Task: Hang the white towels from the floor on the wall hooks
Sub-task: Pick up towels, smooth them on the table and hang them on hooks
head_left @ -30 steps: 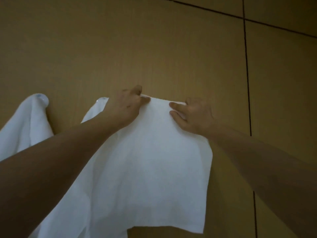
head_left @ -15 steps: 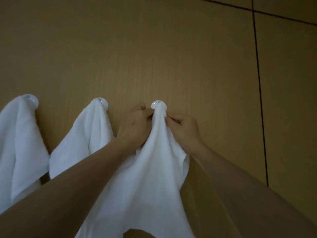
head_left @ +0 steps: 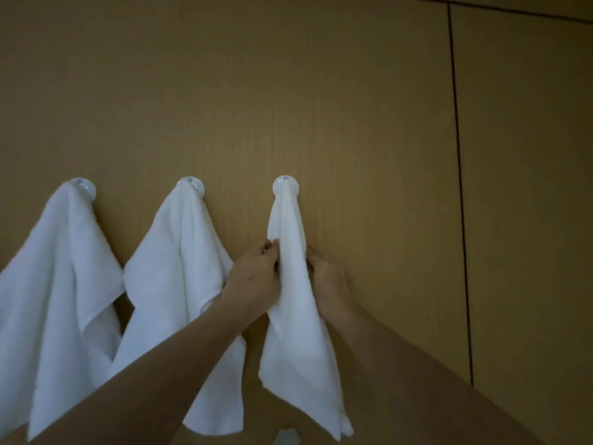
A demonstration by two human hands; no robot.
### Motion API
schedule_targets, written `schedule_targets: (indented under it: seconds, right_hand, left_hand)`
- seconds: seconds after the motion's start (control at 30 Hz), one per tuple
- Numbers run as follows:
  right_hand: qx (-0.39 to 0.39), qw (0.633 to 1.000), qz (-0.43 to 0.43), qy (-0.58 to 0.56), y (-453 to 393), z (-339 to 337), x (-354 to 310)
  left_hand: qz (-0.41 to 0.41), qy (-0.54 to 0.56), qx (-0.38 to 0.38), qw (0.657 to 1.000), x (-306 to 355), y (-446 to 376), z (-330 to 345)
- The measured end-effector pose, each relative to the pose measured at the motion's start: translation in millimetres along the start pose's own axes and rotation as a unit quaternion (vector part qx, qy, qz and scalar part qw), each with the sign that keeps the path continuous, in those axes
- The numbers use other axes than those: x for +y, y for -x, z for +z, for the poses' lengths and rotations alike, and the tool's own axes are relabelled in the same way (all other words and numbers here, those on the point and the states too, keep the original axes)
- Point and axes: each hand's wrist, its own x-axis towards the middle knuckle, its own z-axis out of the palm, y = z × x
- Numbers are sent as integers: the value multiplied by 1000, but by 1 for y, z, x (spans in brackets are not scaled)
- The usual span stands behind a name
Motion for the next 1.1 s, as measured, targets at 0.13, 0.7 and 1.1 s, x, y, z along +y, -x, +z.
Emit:
schedule_targets:
  seconds: [0.13,0.7,1.1]
  right_hand:
    - [-76,994,49,64,29,-19,-13]
    - [-10,884,264,387,231,-101,-136]
    - [80,725,476,491,530,-265,-289]
  left_hand:
    - [-10,57,-40,998,9,14,-28]
    - [109,247,-114,956,73,136,-124]
    - [303,423,-199,830,322,291,-283]
